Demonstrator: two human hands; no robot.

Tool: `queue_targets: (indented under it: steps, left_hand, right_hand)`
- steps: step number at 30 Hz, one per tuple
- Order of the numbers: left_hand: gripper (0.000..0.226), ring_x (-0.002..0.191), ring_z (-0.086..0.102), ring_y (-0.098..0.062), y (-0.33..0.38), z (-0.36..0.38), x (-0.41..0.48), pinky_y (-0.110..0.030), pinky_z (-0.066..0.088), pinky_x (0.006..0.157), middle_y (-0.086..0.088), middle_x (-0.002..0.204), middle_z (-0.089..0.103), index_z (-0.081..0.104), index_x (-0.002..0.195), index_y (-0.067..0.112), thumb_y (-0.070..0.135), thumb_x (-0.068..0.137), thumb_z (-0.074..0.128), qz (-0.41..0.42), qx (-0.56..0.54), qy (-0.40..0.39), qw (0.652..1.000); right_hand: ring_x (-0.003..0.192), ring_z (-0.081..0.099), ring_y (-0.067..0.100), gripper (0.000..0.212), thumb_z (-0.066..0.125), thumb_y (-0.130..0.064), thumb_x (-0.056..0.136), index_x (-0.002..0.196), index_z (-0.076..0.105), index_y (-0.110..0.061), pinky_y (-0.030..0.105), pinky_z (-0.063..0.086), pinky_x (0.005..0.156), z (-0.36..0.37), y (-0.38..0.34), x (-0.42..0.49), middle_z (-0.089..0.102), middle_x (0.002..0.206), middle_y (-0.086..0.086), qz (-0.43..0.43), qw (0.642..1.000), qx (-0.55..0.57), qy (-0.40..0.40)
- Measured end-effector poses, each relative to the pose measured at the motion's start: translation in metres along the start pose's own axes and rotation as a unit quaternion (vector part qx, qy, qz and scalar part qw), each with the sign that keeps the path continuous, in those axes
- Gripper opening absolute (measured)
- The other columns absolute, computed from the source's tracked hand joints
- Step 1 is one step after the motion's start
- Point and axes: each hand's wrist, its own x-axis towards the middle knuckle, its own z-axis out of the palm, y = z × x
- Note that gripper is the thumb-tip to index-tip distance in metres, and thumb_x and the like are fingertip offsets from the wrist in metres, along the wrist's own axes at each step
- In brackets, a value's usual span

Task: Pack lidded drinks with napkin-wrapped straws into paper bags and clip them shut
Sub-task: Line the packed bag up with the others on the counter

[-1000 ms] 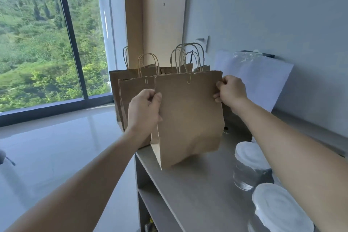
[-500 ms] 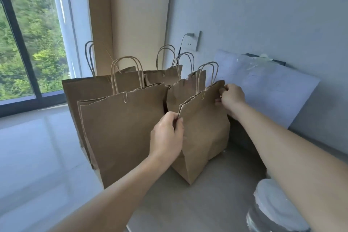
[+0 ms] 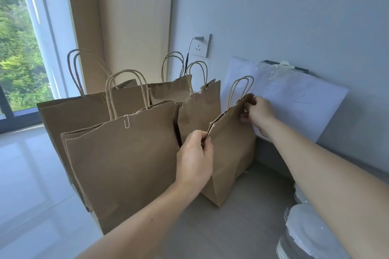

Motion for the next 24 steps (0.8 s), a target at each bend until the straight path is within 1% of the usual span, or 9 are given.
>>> queue_targets:
  steps: [3,6,9,12,14,16,18,20,24]
  left_hand:
    - [0.007,0.076,0.067,-0.017,0.001,-0.001,0.005,-0.034,0.05,0.071,0.007,0.078,0.063,0.057,0.094,0.027,0.027,0.098,0.052,-0.004,-0.014,0.006,1.0]
    - [0.006,0.073,0.064,-0.016,0.001,0.001,0.007,-0.03,0.045,0.065,0.007,0.077,0.062,0.055,0.093,0.028,0.026,0.098,0.052,-0.005,0.002,-0.001,1.0]
    - [0.006,0.077,0.064,-0.016,0.003,0.001,0.007,-0.034,0.048,0.07,0.003,0.087,0.064,0.056,0.1,0.024,0.022,0.096,0.052,-0.007,-0.012,-0.01,1.0]
    - [0.032,0.076,0.057,-0.009,0.009,0.0,0.0,-0.032,0.046,0.071,0.004,0.118,0.055,0.049,0.123,0.023,0.016,0.093,0.056,0.05,0.001,0.019,0.999]
    - [0.059,0.068,0.058,-0.019,0.016,-0.001,-0.009,-0.034,0.048,0.06,-0.005,0.139,0.04,0.036,0.143,0.015,0.01,0.089,0.059,0.147,0.071,0.043,0.986]
    - [0.072,0.078,0.06,-0.026,0.024,0.0,-0.019,-0.033,0.049,0.057,-0.017,0.145,0.036,0.032,0.148,0.003,0.007,0.084,0.063,0.222,0.166,0.055,0.959]
    - [0.07,0.107,0.056,-0.033,0.037,0.006,-0.03,-0.04,0.05,0.076,-0.017,0.146,0.04,0.037,0.146,0.003,0.015,0.083,0.064,0.237,0.258,0.015,0.936]
    - [0.065,0.125,0.043,-0.033,0.055,0.017,-0.044,-0.042,0.041,0.094,-0.009,0.147,0.042,0.037,0.147,0.01,0.03,0.088,0.058,0.211,0.329,-0.061,0.918]
    - [0.058,0.141,0.024,-0.027,0.101,0.039,-0.082,-0.042,0.027,0.109,-0.006,0.15,0.038,0.041,0.141,0.015,0.045,0.093,0.051,0.196,0.311,-0.146,0.919]
  right_hand:
    - [0.086,0.071,0.029,0.032,0.053,-0.01,0.097,0.129,0.052,-0.009,0.048,0.061,0.076,0.002,0.004,-0.008,0.064,0.118,0.012,0.008,1.0,0.027,-0.007]
    - [0.094,0.069,0.028,0.034,0.061,-0.009,0.091,0.124,0.053,-0.012,0.048,0.06,0.078,0.002,0.006,-0.019,0.061,0.123,0.012,0.008,0.999,0.039,-0.01]
    - [0.101,0.061,0.022,0.063,0.065,-0.011,0.089,0.145,0.036,-0.013,0.05,0.057,0.087,0.0,0.009,-0.03,0.046,0.143,0.007,0.002,1.0,0.014,-0.009]
    - [0.09,0.058,0.015,0.074,0.064,-0.018,0.093,0.153,0.021,-0.013,0.048,0.055,0.091,-0.004,0.01,-0.049,0.038,0.147,0.008,-0.001,0.999,-0.03,-0.032]
    - [0.101,0.058,0.018,0.068,0.062,-0.023,0.095,0.152,0.026,-0.011,0.045,0.053,0.094,-0.013,0.008,-0.067,0.041,0.147,0.008,-0.011,0.995,-0.075,-0.066]
    - [0.106,0.056,0.015,0.063,0.063,-0.026,0.095,0.148,0.034,-0.011,0.038,0.052,0.093,-0.029,0.005,-0.09,0.045,0.145,0.006,-0.036,0.987,-0.117,-0.105]
    - [0.124,0.051,0.018,0.063,0.064,-0.033,0.094,0.148,0.036,-0.014,0.033,0.043,0.1,-0.052,0.002,-0.114,0.043,0.148,0.003,-0.066,0.971,-0.187,-0.136]
    - [0.134,0.044,0.02,0.064,0.063,-0.04,0.093,0.147,0.038,-0.017,0.026,0.034,0.099,-0.081,0.0,-0.141,0.042,0.151,0.001,-0.087,0.95,-0.257,-0.156]
    - [0.133,0.044,0.018,0.068,0.062,-0.052,0.09,0.146,0.04,-0.022,0.026,0.033,0.097,-0.149,0.003,-0.202,0.043,0.15,-0.003,-0.09,0.931,-0.325,-0.139]
